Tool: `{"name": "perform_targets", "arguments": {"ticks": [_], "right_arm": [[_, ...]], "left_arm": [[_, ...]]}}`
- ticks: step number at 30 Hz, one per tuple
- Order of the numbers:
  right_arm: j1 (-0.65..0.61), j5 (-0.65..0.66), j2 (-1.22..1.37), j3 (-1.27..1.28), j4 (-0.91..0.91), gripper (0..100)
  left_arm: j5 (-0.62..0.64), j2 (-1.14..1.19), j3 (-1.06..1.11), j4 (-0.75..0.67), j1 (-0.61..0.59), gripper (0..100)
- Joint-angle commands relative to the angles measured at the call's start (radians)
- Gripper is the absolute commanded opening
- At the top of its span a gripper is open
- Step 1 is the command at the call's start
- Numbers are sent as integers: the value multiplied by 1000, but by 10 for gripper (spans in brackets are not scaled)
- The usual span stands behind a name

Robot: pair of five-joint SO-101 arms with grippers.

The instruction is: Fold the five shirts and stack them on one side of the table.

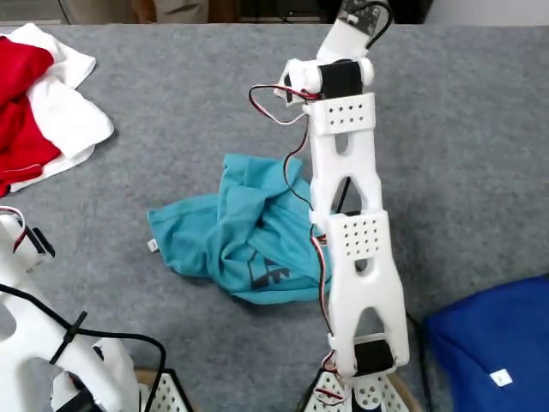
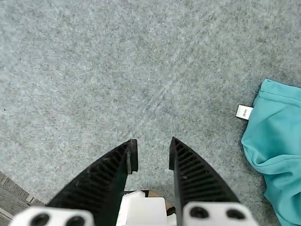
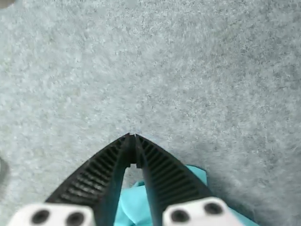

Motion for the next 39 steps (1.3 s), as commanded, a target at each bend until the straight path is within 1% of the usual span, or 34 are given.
{"name": "perform_targets", "arguments": {"ticks": [1,5,11,13,15,17,20,22,29,39], "right_arm": [[7,48,-65,38,21,6],[-15,132,-108,202,25,9],[-45,147,-349,582,23,9],[-61,176,-433,707,21,10],[-79,186,-495,812,18,41],[-104,181,-522,885,18,95],[-127,180,-521,929,6,168],[-130,178,-499,934,-6,186],[-96,178,-407,932,-78,185],[-79,186,-389,934,-232,185]], "left_arm": [[-5,-15,5,8,-3,126],[-5,-15,40,8,2,128],[-6,-12,40,8,3,128],[-6,-10,41,8,3,128],[-6,-10,44,8,3,128],[-6,-10,44,8,3,128],[-6,-10,44,8,3,128],[-6,-10,44,8,3,128],[-6,-12,44,8,3,126],[-6,-10,46,8,3,127]]}}
